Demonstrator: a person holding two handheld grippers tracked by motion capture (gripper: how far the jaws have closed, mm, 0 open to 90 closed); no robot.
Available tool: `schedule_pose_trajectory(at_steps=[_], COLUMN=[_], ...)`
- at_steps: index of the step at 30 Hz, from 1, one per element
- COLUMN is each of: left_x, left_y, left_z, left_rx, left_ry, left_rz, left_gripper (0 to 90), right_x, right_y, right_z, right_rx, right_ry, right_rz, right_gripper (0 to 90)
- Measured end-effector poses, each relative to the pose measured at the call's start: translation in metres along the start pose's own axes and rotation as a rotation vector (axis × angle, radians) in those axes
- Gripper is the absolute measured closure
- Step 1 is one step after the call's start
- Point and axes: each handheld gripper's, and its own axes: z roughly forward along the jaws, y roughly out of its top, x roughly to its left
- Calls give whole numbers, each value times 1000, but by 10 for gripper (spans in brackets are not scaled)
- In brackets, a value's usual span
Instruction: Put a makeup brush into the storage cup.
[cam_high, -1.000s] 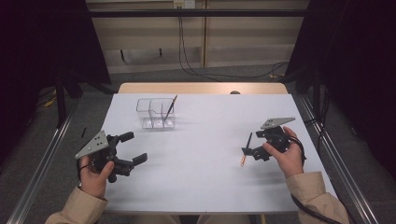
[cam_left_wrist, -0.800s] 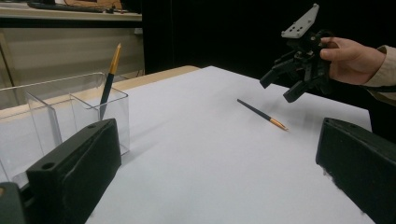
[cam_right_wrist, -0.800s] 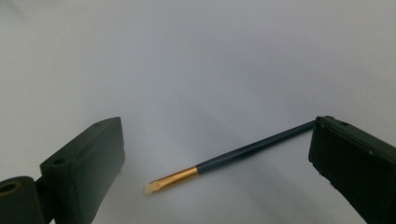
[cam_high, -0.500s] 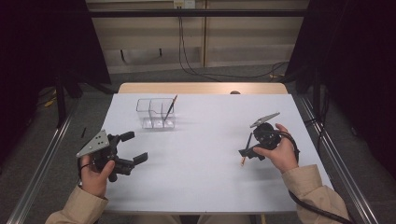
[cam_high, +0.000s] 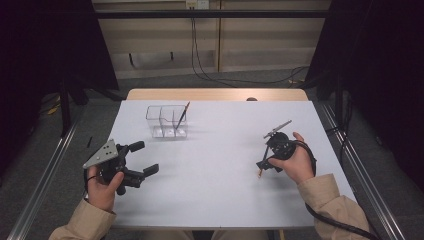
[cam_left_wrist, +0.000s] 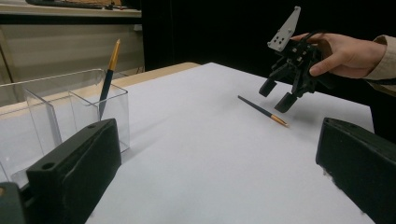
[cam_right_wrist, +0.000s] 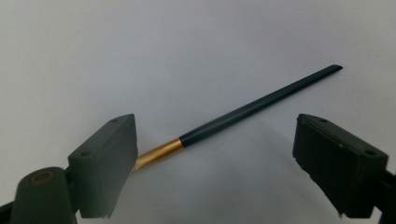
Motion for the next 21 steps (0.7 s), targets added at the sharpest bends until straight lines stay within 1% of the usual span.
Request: schedule_pose_trajectory(at_steps=[2,6,11,12,15,17,19,21], left_x=[0,0,0,0,0,1,1,1], left_y=[-1,-2,-2,-2,-3,-3,-3,-3], left_z=[1,2,3,3,4,4,4,3], left_rx=[-1,7,8,9,14,13,12,12], left_ry=[-3,-3,-8,-8,-7,-7,-9,-9], left_rz=[-5,-2,-7,-8,-6,-7,-8,-11], left_gripper=[0,0,0,0,0,0,0,0], right_x=[-1,-1,0,0,0,1,1,2], right_y=[0,-1,-1,-1,0,1,2,4], right_z=[2,3,6,6,7,7,8,10], right_rx=[3,12,40,38,32,37,41,43], right_ry=[-5,-5,-24,-30,-27,-32,-40,-48], right_rz=[-4,9,8,10,34,49,35,42], right_gripper=[172,222,259,271,274,300,316,346])
